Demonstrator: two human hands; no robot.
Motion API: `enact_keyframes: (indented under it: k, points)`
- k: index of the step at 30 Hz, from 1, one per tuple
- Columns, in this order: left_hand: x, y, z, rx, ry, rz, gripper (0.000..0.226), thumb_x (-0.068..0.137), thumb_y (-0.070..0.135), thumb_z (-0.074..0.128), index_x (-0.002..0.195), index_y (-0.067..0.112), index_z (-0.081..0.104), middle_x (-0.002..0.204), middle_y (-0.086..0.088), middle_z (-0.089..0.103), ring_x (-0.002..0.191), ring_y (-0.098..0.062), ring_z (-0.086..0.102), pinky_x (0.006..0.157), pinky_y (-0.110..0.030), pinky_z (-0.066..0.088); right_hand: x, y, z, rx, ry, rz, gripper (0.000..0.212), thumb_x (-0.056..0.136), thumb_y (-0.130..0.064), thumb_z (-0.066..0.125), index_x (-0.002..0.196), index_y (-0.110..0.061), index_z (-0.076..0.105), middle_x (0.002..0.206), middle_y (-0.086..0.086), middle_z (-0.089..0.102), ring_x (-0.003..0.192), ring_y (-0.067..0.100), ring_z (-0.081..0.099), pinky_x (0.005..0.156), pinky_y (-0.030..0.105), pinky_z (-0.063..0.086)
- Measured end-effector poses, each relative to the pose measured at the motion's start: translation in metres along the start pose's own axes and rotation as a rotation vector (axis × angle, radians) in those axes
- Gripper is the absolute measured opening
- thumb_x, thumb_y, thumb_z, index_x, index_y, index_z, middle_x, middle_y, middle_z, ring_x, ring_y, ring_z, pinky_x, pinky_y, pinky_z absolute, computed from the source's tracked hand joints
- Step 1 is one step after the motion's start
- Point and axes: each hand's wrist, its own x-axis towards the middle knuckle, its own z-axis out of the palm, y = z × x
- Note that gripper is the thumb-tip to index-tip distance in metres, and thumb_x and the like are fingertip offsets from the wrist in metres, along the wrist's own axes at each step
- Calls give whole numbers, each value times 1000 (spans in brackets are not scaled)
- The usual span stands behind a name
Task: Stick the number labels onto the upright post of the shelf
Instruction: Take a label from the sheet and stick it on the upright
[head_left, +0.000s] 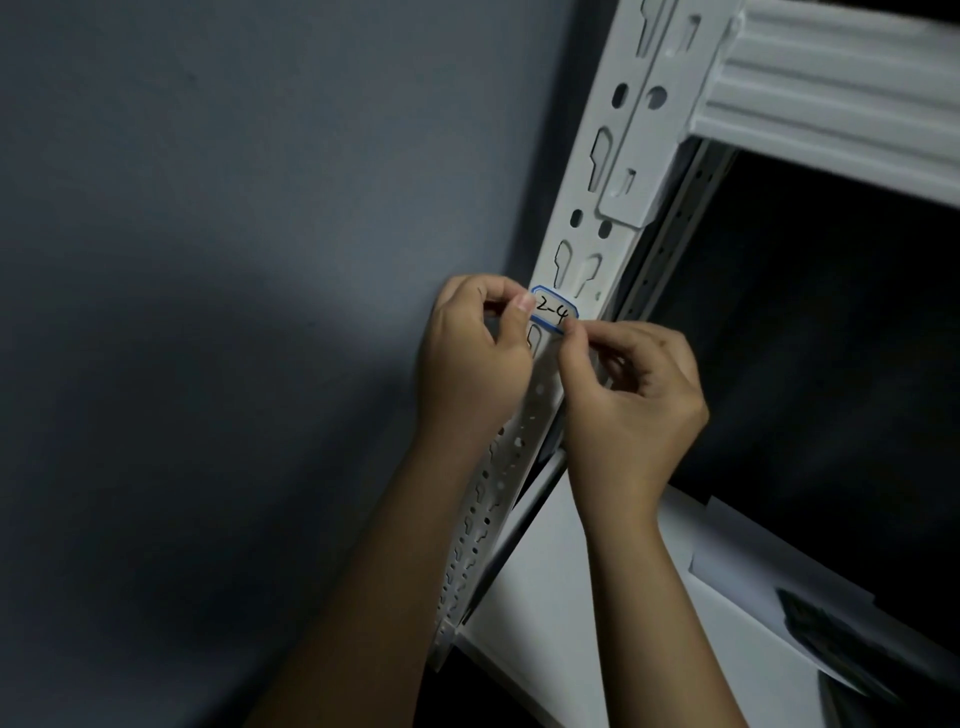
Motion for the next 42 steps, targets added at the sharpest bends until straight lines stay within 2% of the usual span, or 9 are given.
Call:
enact_keyframes:
  k: [2, 6, 11, 16, 20, 24, 30, 34, 42]
  points:
    - [-1, 0, 0, -3, -4, -13, 13, 91, 17, 58, 82, 25, 55, 87, 14, 51, 81, -1, 55, 72, -15, 45, 0, -1, 1, -3, 13, 3, 3, 79, -20, 73, 79, -17, 74, 82, -4, 59, 75, 9, 61, 67, 26, 53]
    - [-1, 1, 0, 5, 1, -6, 15, 92, 17, 58, 81, 27, 54, 87, 15, 51, 78, 1, 55, 70, -15, 46, -1, -3, 2, -18, 18, 1, 2, 79, -17, 73, 78, -16, 73, 82, -6, 58, 74, 5, 59, 67, 17, 49]
    - [-2, 0, 3, 17, 44, 21, 14, 91, 20, 57, 80, 29, 53, 88, 14, 51, 77, -6, 57, 72, -30, 51, -1, -1, 3, -33, 26, -13, 5, 78, -20, 72, 75, -17, 71, 80, -6, 57, 72, 2, 56, 65, 15, 47]
    - [-2, 0, 5, 8, 56, 36, 9, 87, 27, 52, 79, 32, 51, 88, 14, 51, 77, -9, 59, 72, -32, 52, -2, 0, 4, -45, 39, -38, 8, 77, -25, 67, 73, -18, 68, 79, -6, 55, 71, -3, 52, 64, 9, 41]
    - [-3, -1, 5, 9, 53, 25, 12, 91, 19, 56, 82, 26, 54, 90, 10, 52, 79, -10, 59, 73, -35, 53, -2, 0, 6, -46, 41, -26, 6, 76, -22, 70, 72, -21, 66, 80, -6, 55, 70, -3, 52, 63, 11, 42]
    - [-3, -1, 6, 19, 54, 15, 11, 90, 21, 56, 81, 28, 54, 90, 11, 52, 79, -9, 59, 74, -37, 53, -2, 0, 5, -75, 44, -25, 13, 77, -18, 73, 72, -25, 63, 80, -6, 55, 70, -2, 51, 62, 10, 41]
    - [-4, 0, 6, 20, 69, 20, 6, 85, 31, 50, 80, 30, 51, 91, 10, 53, 80, -13, 61, 72, -41, 54, -2, 0, 7, -86, 52, -20, 10, 77, -19, 73, 71, -20, 65, 80, -5, 54, 69, -3, 50, 62, 10, 40]
    - [-5, 0, 8, 33, 86, 29, 6, 85, 31, 50, 80, 28, 51, 88, 14, 49, 81, -17, 62, 71, -43, 53, -2, 0, 8, -90, 51, -12, 10, 76, -17, 73, 70, -19, 65, 80, -6, 53, 69, -3, 50, 62, 9, 40]
    - [-6, 1, 8, 48, 103, 33, 8, 86, 29, 50, 82, 24, 55, 92, 11, 50, 80, -19, 61, 70, -40, 52, -3, 0, 10, -120, 65, -18, 10, 76, -18, 72, 70, -16, 65, 80, -6, 53, 67, -4, 49, 61, 9, 39]
